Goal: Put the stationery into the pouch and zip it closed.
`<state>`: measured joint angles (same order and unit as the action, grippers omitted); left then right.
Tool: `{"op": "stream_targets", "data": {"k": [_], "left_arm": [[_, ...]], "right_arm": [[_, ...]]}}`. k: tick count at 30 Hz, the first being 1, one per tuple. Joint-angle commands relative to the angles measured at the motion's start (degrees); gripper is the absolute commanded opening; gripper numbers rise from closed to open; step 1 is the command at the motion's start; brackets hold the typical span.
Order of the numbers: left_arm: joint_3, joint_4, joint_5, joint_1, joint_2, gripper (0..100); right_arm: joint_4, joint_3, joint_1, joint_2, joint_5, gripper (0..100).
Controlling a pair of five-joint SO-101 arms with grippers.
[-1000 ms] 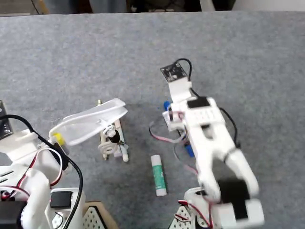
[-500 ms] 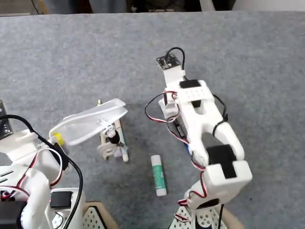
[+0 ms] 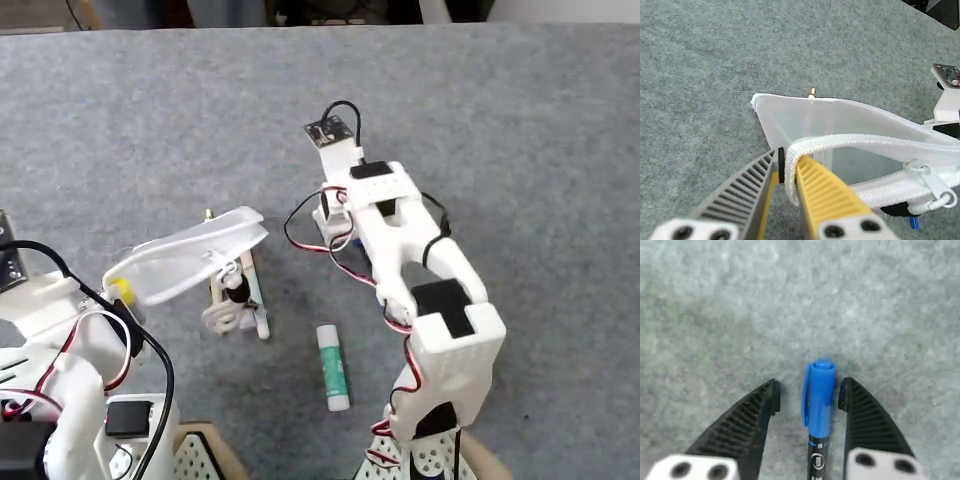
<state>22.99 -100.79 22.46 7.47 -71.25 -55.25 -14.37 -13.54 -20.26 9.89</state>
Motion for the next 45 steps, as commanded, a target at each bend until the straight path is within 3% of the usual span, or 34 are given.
{"op": "stream_targets", "data": {"k": [1, 7, 13, 21, 27, 35, 39, 45], "left_arm": [[-0.1, -0.1, -0.5, -0.1, 0.2, 3], [-0.1, -0.1, -0.5, -0.1, 0.2, 3], [-0.1, -0.1, -0.5, -0.1, 0.2, 3], [-0.1, -0.1, -0.5, -0.1, 0.2, 3], [-0.1, -0.1, -0.5, -0.1, 0.2, 3], [-0.1, -0.1, -0.5, -0.1, 0.2, 3], [-0.1, -0.1, -0.5, -0.1, 0.2, 3], [-0.1, -0.1, -0.5, -0.1, 0.2, 3]], "right_arm": [[-0.4, 1.9, 1.5, -1.0, -0.4, 20.9], [-0.4, 1.9, 1.5, -2.2, -0.7, 19.8], [-0.1, 2.0, 1.5, -1.9, -0.4, 1.3], [-0.7, 4.4, 1.6, -1.8, -0.4, 1.2], [-13.7, 12.4, 1.5, 4.2, -0.4, 1.2], [-25.4, 25.0, 1.0, 24.9, -0.4, 1.2], [-25.6, 26.5, -3.5, 37.2, -0.7, 1.2], [-23.7, 26.4, -20.7, 52.4, -4.8, 1.2]]}}
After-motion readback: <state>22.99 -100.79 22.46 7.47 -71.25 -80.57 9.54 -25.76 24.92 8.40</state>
